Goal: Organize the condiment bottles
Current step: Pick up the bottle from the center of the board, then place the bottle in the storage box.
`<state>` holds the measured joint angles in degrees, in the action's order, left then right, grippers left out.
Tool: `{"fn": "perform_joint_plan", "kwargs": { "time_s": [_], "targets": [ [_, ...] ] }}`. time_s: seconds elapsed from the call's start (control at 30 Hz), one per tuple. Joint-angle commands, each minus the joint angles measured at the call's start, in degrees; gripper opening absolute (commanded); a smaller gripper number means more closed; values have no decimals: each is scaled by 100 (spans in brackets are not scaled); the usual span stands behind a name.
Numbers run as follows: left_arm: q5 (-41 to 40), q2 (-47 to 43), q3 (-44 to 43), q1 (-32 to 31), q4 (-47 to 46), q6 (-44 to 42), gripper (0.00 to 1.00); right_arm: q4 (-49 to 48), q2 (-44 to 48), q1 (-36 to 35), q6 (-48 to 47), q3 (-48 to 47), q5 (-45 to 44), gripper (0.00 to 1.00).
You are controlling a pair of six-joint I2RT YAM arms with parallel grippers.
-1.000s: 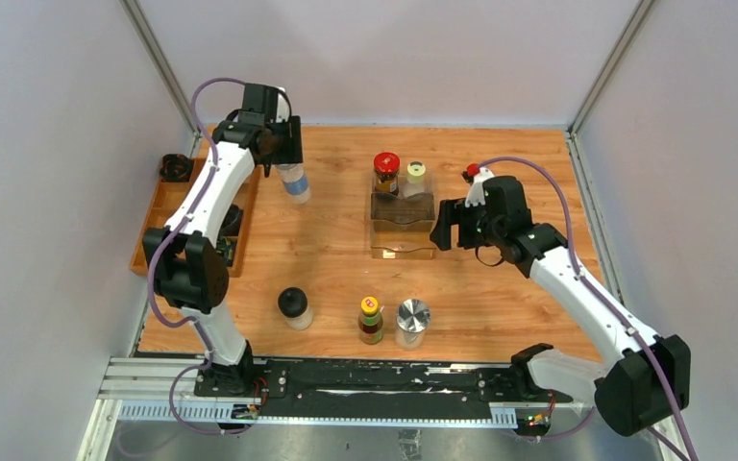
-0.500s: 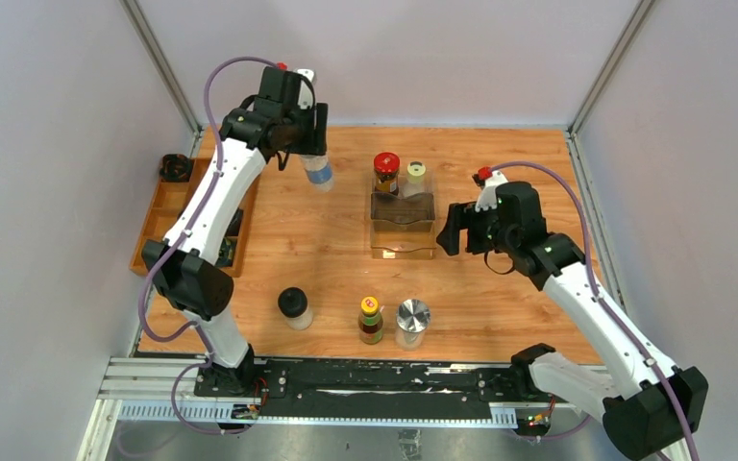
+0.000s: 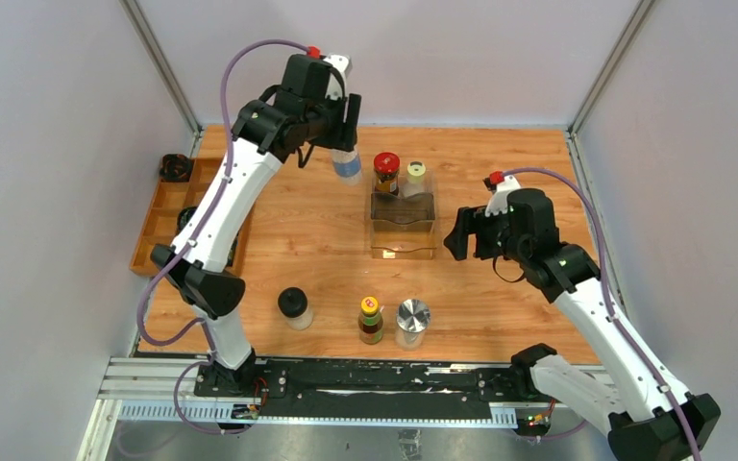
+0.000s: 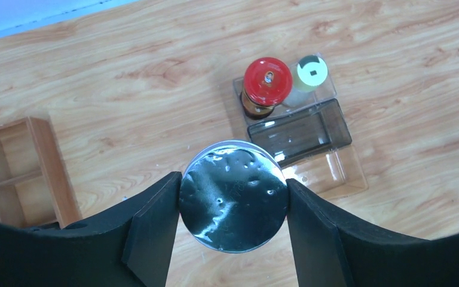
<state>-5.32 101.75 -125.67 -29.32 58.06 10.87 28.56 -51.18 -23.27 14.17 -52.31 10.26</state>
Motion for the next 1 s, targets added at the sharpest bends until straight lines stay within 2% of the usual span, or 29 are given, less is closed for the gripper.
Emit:
{"fn": "perform_joint_plan", "kwargs": {
  "time_s": [0.0,0.43,0.97],
  "targets": [
    [-46,271,-312,-274,94,-85,66,334,176,-53,49,-68,-152,84],
    [23,847,-656,-803,118,-94,66,466,341,-53,16,32,-235,84],
    [48,1754,-1206,-830,65,-180,65,360,127,-53,-66,101,-308,84]
  ]
}}
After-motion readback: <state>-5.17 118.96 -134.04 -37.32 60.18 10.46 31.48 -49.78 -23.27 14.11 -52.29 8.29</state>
